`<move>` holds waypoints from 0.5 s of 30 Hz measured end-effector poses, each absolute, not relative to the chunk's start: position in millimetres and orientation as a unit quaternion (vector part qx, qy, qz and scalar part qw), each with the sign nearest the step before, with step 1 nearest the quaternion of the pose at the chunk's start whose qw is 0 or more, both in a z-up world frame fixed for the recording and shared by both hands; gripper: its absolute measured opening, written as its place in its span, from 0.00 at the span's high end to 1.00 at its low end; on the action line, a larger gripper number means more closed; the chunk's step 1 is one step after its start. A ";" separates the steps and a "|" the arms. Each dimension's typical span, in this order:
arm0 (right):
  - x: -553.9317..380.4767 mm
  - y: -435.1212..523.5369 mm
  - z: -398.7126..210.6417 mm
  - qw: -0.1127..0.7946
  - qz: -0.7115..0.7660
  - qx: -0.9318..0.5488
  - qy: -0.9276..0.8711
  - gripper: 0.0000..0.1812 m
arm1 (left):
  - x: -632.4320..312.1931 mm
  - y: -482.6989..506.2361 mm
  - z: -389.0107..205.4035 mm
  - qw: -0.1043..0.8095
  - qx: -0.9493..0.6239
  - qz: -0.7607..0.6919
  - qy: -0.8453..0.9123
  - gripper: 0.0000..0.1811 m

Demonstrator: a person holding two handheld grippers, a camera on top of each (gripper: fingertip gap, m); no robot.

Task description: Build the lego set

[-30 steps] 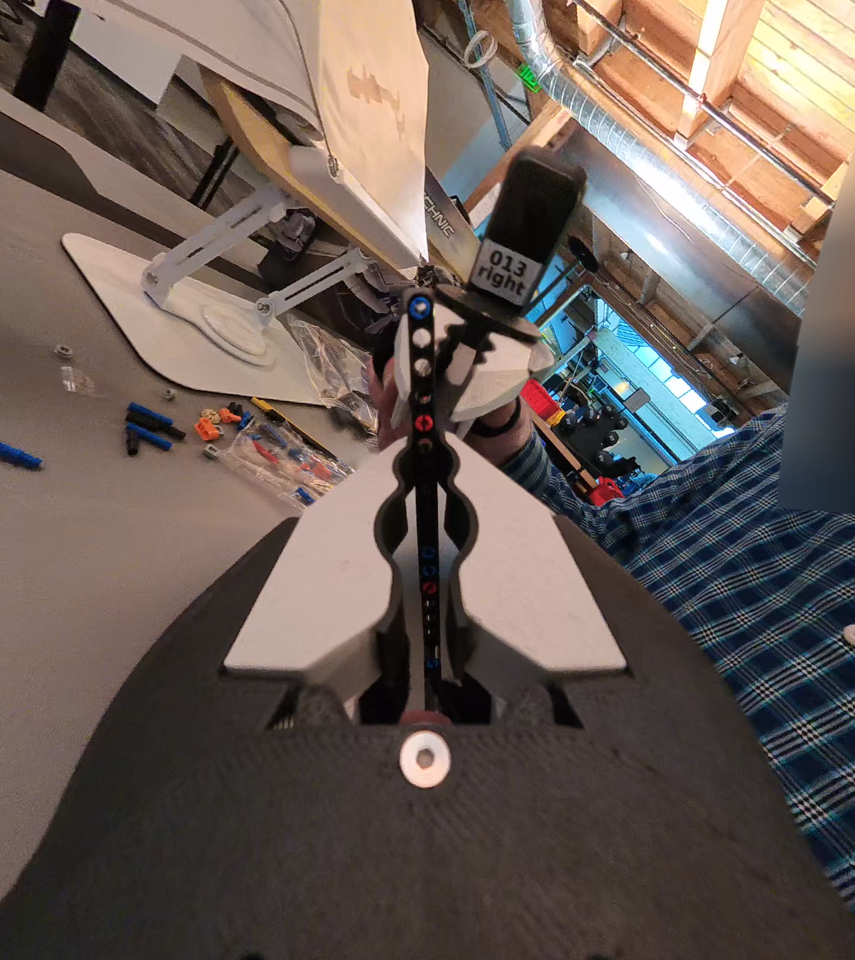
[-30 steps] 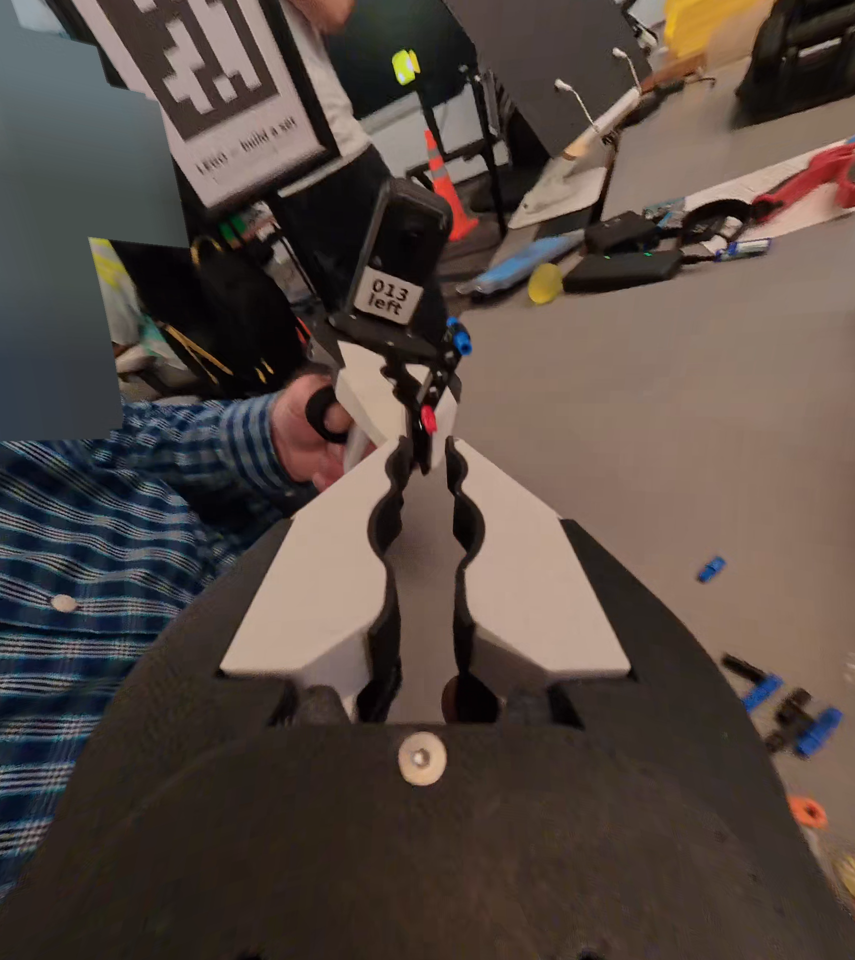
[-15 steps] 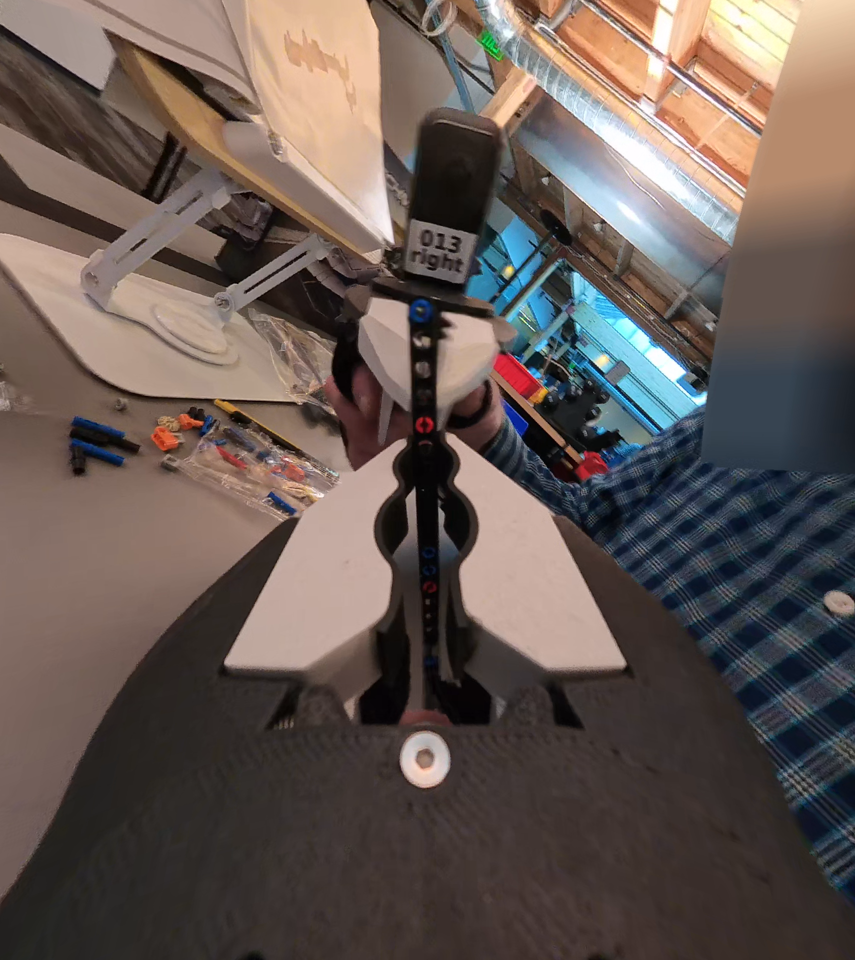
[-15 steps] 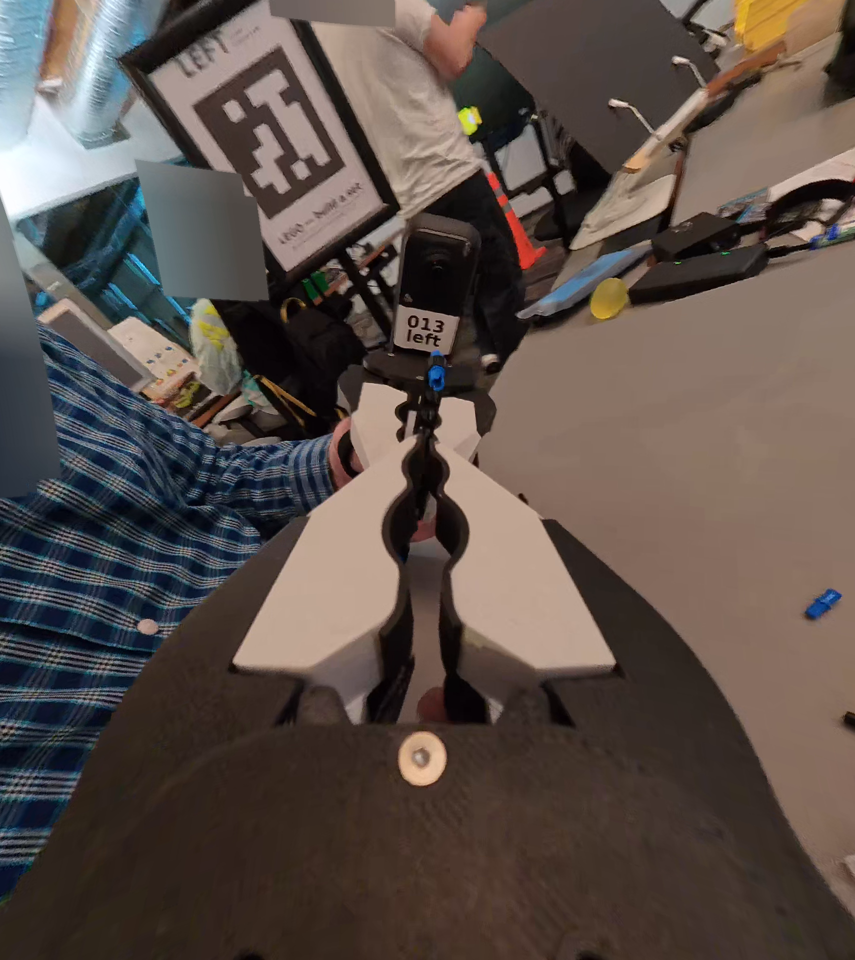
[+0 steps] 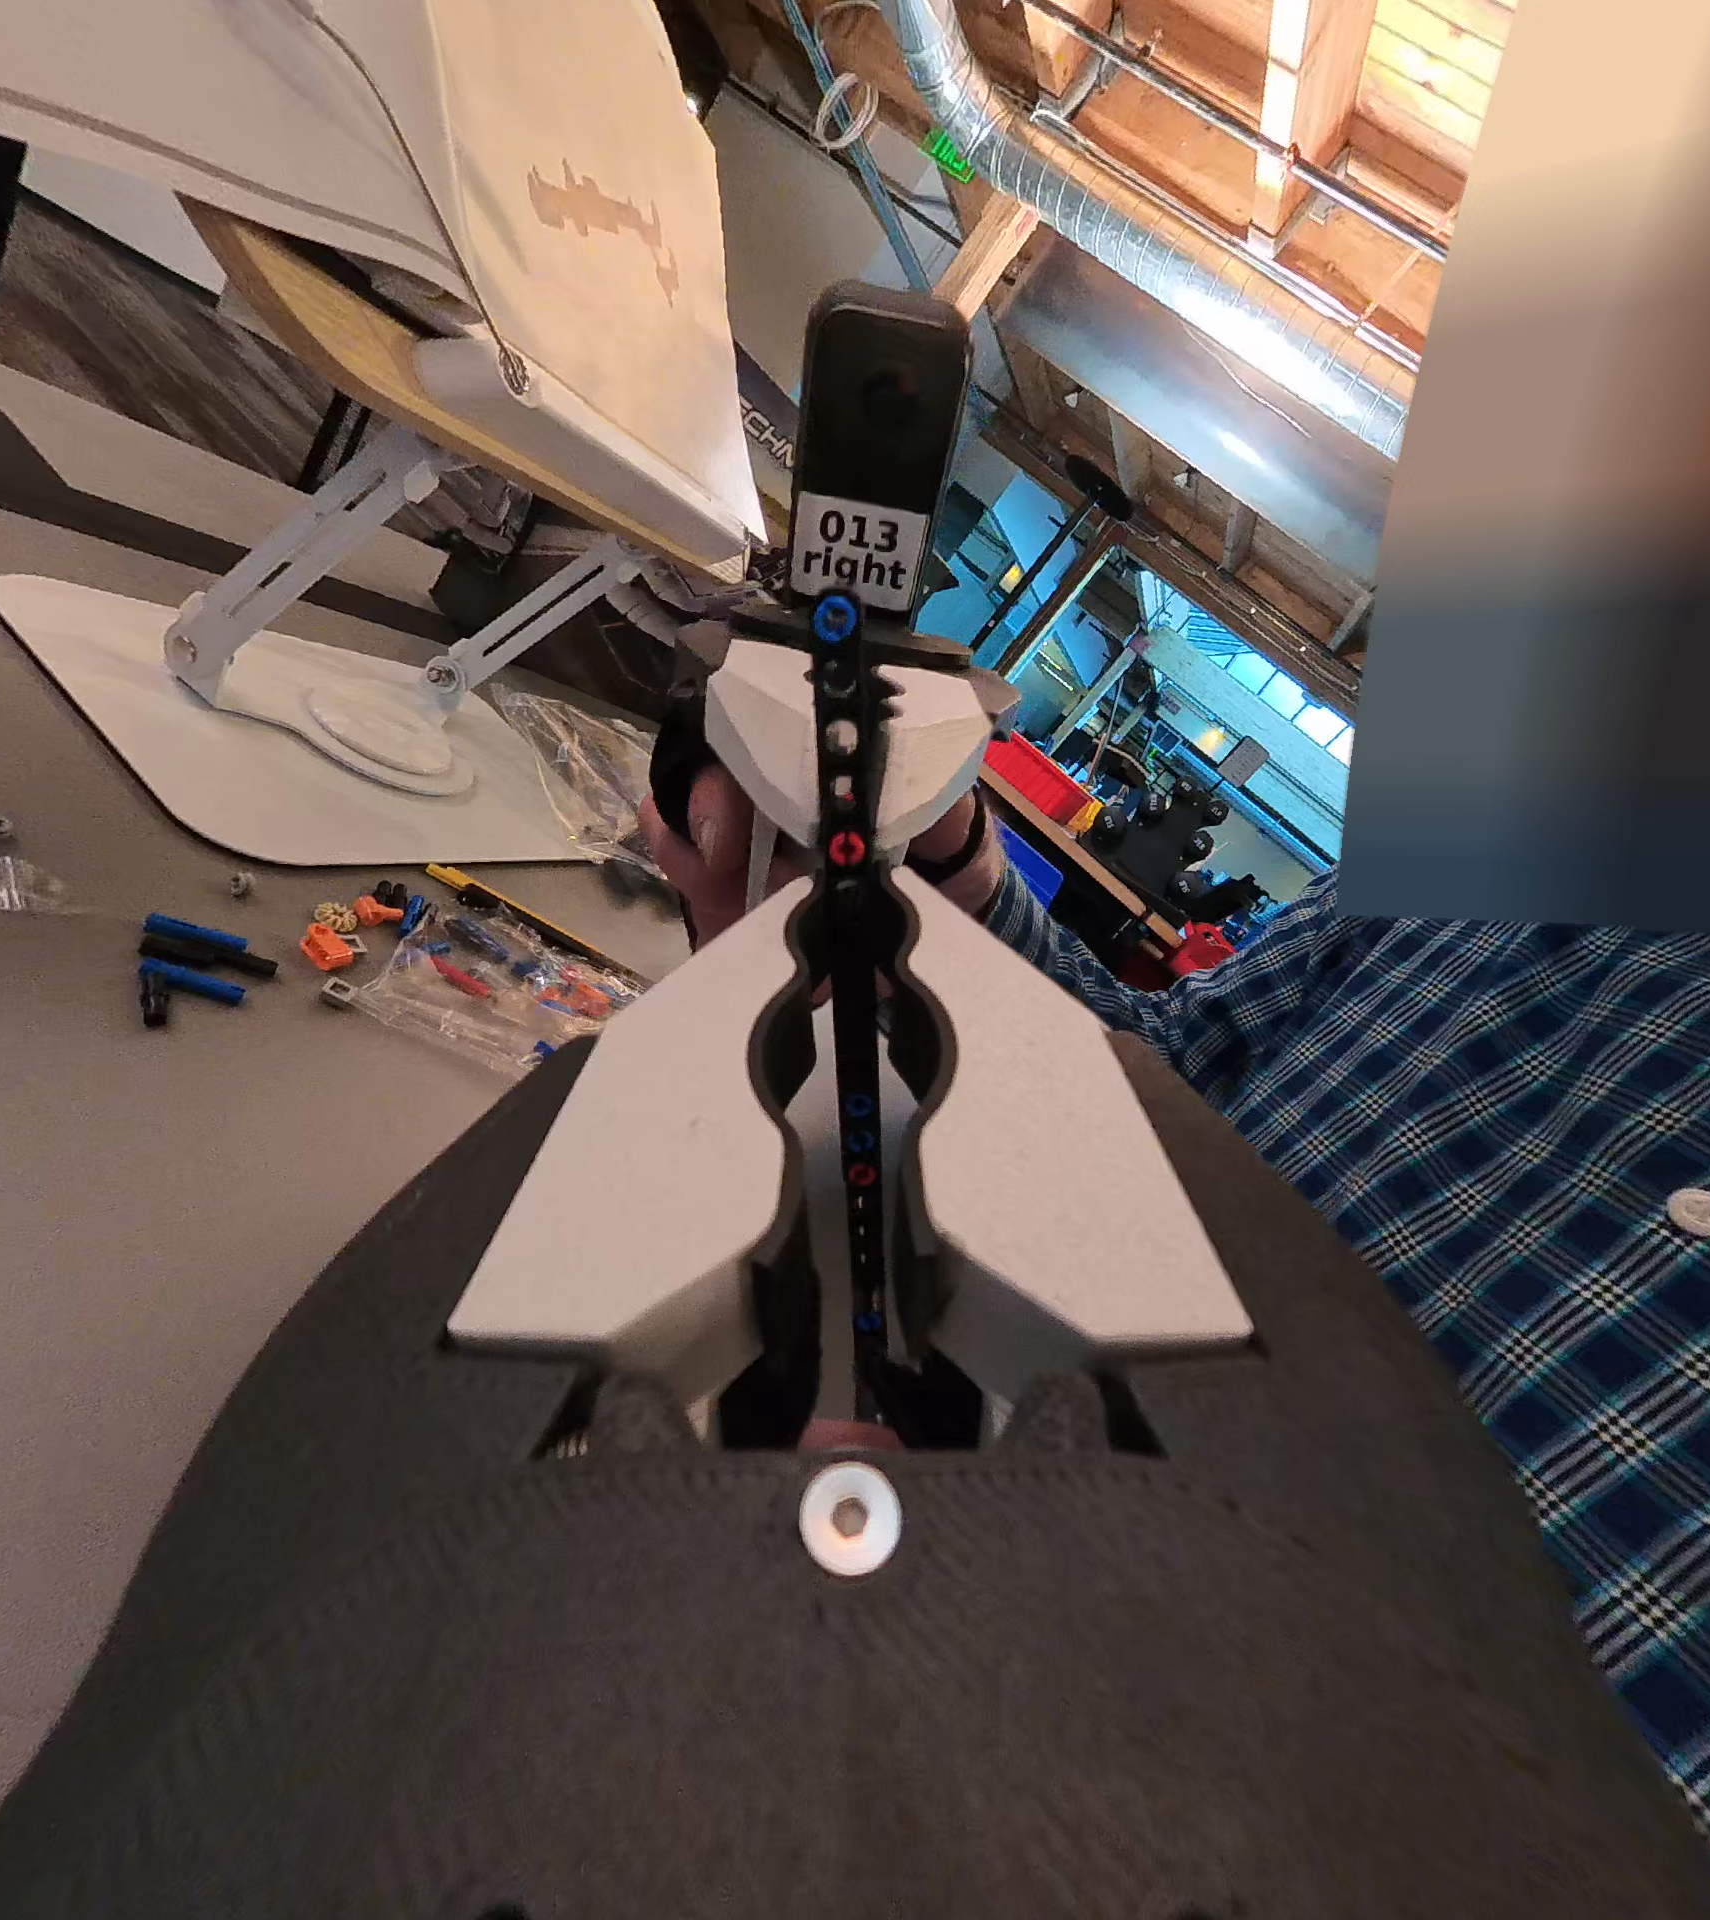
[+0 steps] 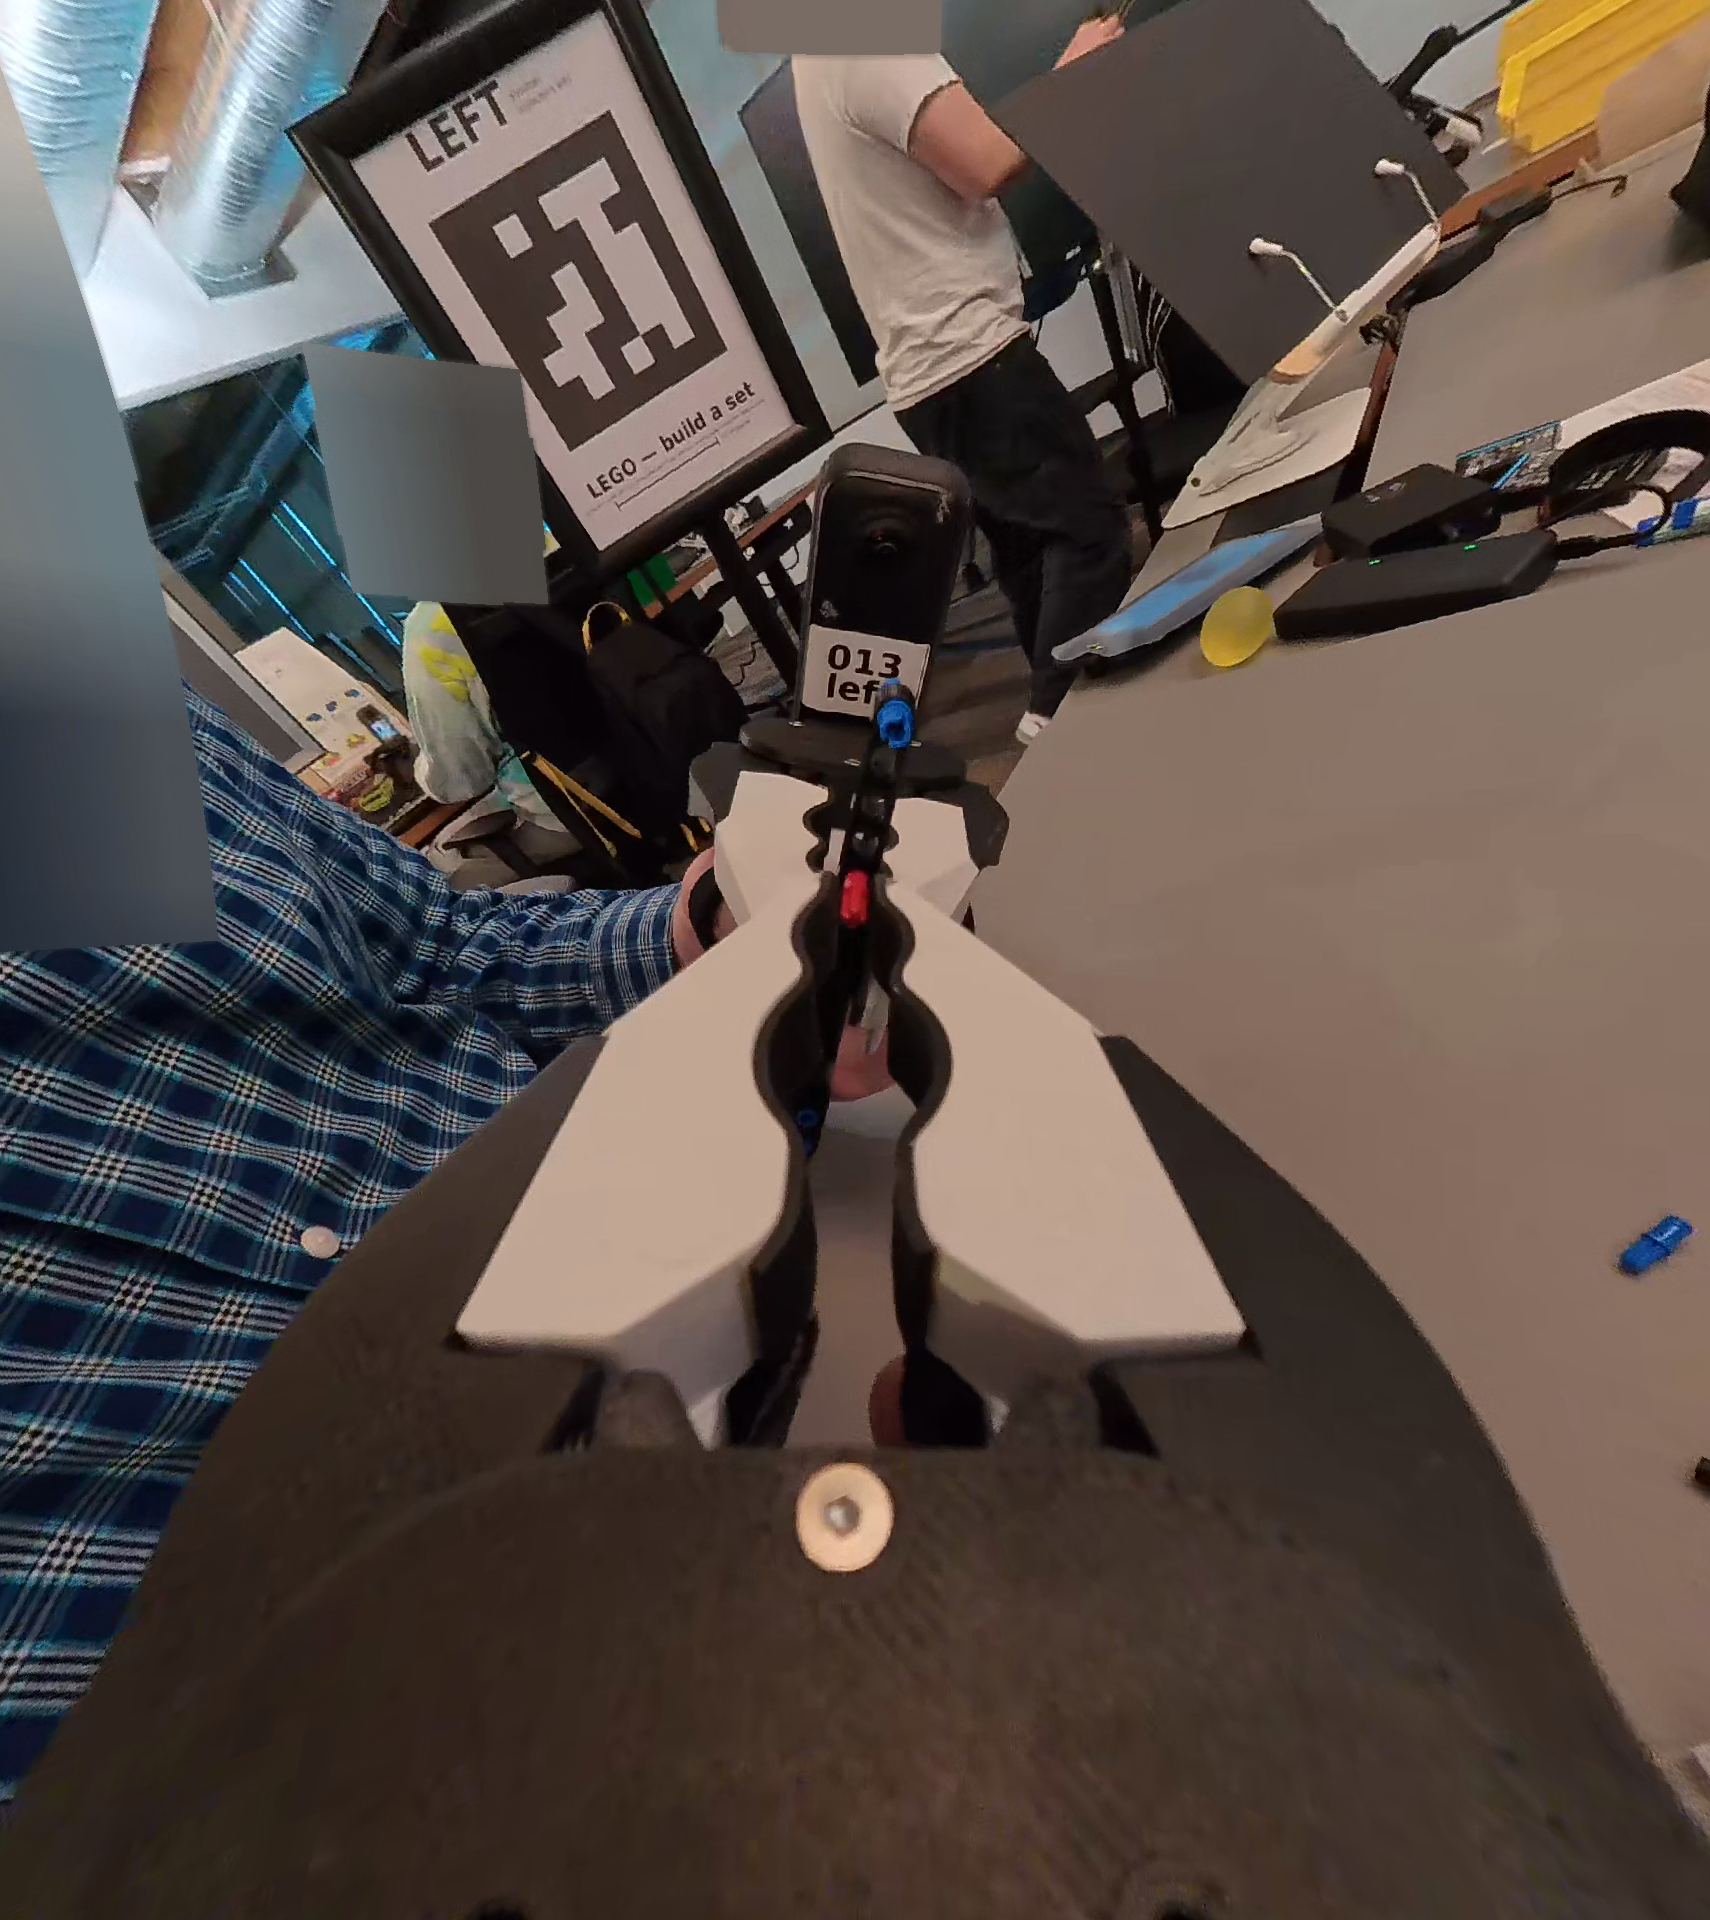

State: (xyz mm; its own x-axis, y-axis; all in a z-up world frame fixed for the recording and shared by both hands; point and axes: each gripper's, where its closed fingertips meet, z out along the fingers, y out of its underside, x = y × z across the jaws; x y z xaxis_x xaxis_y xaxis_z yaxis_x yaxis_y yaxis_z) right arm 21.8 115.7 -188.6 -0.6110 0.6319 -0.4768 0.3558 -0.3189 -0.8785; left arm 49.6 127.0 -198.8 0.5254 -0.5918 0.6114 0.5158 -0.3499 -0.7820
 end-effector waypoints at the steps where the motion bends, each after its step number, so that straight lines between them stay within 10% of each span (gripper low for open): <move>1: 22.0 115.1 -188.6 0.101 0.688 -0.430 -0.576 0.99 | 49.6 126.9 -198.5 0.569 -0.662 -0.487 0.029 0.97; 15: 28.0 113.5 -181.9 0.118 0.685 -0.423 -0.581 1.00 | 53.6 125.4 -191.0 0.603 -0.657 -0.450 0.040 0.97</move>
State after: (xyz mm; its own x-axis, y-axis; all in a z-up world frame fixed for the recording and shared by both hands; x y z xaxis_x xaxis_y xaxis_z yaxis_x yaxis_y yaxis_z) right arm 28.0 113.5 -181.9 -0.6133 0.6544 -0.4423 0.3298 -0.2966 -0.8962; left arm 53.6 125.4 -191.0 0.5915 -0.5957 0.5434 0.4909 -0.2685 -0.8288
